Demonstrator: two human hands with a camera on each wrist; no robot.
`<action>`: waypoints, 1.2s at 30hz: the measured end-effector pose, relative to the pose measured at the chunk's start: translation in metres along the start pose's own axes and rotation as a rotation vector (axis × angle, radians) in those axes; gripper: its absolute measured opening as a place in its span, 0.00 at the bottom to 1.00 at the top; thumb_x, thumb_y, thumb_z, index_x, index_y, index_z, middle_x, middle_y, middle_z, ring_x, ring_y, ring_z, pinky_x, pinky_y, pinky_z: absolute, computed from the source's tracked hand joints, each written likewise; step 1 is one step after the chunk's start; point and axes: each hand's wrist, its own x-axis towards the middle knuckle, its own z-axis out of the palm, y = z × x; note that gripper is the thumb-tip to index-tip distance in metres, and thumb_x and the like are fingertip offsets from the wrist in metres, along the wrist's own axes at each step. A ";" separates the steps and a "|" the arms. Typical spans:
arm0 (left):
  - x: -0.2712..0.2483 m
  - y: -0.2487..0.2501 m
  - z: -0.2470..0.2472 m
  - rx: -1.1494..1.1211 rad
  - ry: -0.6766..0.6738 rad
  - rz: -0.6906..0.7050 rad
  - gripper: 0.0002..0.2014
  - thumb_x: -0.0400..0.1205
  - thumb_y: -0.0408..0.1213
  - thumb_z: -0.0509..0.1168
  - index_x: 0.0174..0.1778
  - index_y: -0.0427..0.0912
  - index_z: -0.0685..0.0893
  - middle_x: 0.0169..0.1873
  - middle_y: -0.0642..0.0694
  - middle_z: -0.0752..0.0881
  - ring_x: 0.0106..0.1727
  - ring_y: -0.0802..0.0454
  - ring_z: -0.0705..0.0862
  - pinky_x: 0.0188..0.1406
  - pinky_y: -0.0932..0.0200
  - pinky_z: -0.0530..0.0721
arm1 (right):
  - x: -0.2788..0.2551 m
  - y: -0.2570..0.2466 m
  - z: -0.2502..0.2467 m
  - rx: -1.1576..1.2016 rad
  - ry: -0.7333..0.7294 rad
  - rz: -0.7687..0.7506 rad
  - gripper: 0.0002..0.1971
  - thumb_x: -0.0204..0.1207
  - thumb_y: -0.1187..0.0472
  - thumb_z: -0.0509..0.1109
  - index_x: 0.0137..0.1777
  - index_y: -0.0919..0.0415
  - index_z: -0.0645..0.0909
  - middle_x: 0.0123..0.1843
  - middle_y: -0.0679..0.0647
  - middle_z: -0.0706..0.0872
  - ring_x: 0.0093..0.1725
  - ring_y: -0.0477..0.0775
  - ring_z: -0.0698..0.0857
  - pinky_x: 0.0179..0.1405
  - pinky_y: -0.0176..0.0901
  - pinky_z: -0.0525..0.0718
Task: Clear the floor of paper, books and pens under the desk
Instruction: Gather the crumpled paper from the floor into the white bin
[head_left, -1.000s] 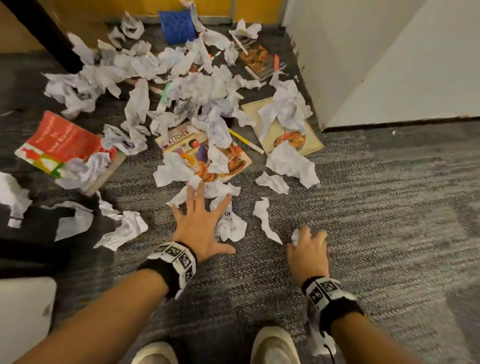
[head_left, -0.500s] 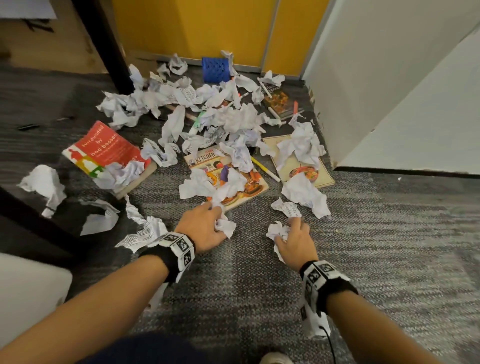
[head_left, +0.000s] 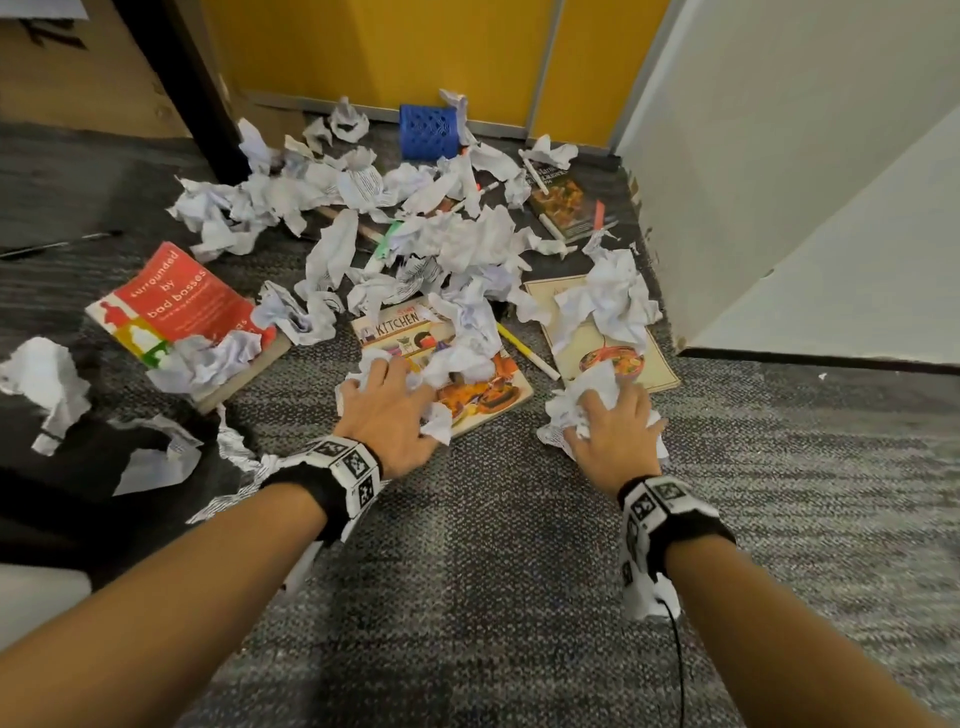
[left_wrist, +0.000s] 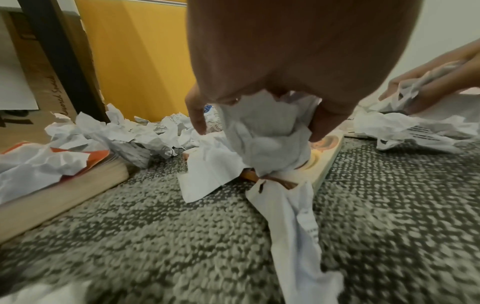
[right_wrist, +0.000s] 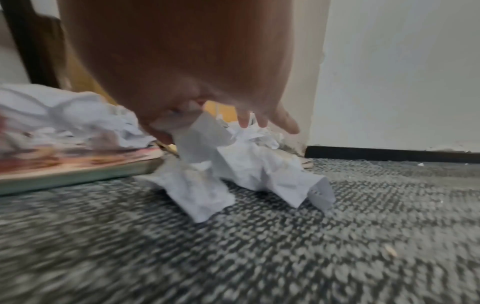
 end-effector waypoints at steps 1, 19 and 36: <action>0.004 0.002 0.000 0.008 -0.001 -0.009 0.29 0.73 0.60 0.63 0.68 0.50 0.75 0.71 0.40 0.65 0.73 0.39 0.61 0.66 0.33 0.70 | 0.009 0.003 0.001 -0.034 -0.054 0.016 0.22 0.78 0.42 0.64 0.67 0.52 0.72 0.82 0.69 0.56 0.81 0.76 0.55 0.68 0.83 0.64; 0.020 0.010 0.022 -0.072 -0.155 0.083 0.28 0.79 0.39 0.67 0.75 0.54 0.69 0.74 0.37 0.62 0.70 0.31 0.63 0.62 0.40 0.79 | 0.000 -0.014 0.014 0.241 -0.181 -0.087 0.24 0.74 0.67 0.67 0.69 0.59 0.68 0.63 0.63 0.75 0.55 0.71 0.82 0.42 0.51 0.75; -0.150 -0.075 -0.100 -0.366 0.208 -0.128 0.18 0.73 0.37 0.65 0.60 0.39 0.81 0.53 0.37 0.76 0.52 0.35 0.79 0.45 0.46 0.80 | -0.030 -0.112 -0.007 -0.171 -0.319 -0.475 0.26 0.74 0.64 0.69 0.72 0.51 0.71 0.79 0.57 0.62 0.57 0.66 0.85 0.46 0.52 0.82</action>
